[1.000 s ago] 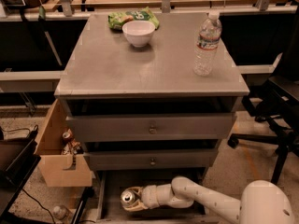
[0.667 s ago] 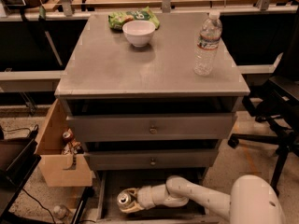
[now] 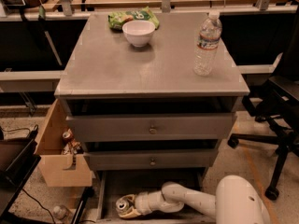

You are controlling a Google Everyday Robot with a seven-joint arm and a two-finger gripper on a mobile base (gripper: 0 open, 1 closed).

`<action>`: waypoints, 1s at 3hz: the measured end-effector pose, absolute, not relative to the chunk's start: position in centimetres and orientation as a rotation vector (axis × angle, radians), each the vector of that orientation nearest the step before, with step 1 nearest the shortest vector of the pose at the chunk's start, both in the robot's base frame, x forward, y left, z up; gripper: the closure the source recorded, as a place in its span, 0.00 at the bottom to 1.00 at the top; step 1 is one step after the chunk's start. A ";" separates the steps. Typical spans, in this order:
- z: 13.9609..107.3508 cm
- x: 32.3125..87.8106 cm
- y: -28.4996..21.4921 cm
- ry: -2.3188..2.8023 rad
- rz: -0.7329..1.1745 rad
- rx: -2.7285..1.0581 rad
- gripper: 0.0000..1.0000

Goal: Place 7up can into bottom drawer

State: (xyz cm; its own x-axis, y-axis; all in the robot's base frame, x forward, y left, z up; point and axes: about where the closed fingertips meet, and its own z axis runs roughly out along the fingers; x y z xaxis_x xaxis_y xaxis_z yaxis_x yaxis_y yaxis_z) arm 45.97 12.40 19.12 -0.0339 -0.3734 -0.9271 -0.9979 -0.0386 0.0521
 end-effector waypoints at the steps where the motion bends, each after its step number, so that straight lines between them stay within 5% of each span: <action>1: 19.2 45.8 12.6 1.495 1.077 -1.503 0.82; 3: 19.1 45.5 12.9 1.492 1.086 -1.504 0.36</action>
Offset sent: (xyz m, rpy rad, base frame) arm -0.0012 0.0013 0.0000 0.0016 0.0011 0.0018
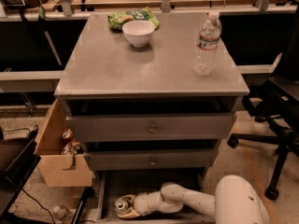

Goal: Place 7up can into bottom drawer

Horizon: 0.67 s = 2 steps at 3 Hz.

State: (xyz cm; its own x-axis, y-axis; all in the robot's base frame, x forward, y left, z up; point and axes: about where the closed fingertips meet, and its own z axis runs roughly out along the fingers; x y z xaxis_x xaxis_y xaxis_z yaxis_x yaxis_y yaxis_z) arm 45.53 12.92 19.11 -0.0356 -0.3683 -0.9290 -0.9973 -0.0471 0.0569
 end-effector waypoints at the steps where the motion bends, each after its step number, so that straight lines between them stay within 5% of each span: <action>1: 19.1 45.3 13.2 1.490 1.092 -1.505 0.04; 2: 19.1 45.2 13.3 1.489 1.094 -1.505 0.00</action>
Offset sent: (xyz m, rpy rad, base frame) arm -0.0015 0.0017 -0.0002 0.0017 0.0020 0.0026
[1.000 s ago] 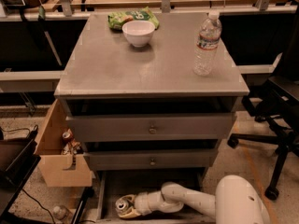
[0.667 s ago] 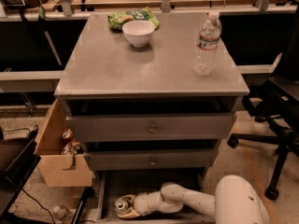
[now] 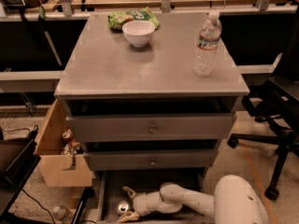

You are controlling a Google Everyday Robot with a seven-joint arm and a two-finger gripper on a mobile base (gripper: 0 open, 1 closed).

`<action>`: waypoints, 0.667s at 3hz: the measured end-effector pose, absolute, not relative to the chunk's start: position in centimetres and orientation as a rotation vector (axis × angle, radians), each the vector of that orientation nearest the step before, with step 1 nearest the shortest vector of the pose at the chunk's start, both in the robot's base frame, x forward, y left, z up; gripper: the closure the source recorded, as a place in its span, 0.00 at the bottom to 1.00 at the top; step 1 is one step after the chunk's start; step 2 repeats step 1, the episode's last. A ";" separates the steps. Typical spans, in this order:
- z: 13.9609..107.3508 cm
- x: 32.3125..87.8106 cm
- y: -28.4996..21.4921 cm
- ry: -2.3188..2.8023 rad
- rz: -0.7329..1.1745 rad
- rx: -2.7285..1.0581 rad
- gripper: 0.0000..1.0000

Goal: Place 7up can into bottom drawer

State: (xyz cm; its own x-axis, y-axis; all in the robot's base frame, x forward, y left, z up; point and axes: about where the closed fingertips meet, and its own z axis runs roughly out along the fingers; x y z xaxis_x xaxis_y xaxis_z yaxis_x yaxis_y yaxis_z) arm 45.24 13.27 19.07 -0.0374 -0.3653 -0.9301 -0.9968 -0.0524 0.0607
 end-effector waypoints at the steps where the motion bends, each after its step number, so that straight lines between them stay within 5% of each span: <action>1: 19.1 45.2 13.3 1.489 1.094 -1.505 0.00; 2: 19.1 45.2 13.3 1.489 1.094 -1.505 0.00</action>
Offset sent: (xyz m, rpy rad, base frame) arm 0.0000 0.0000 0.0000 0.0000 0.0000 0.0000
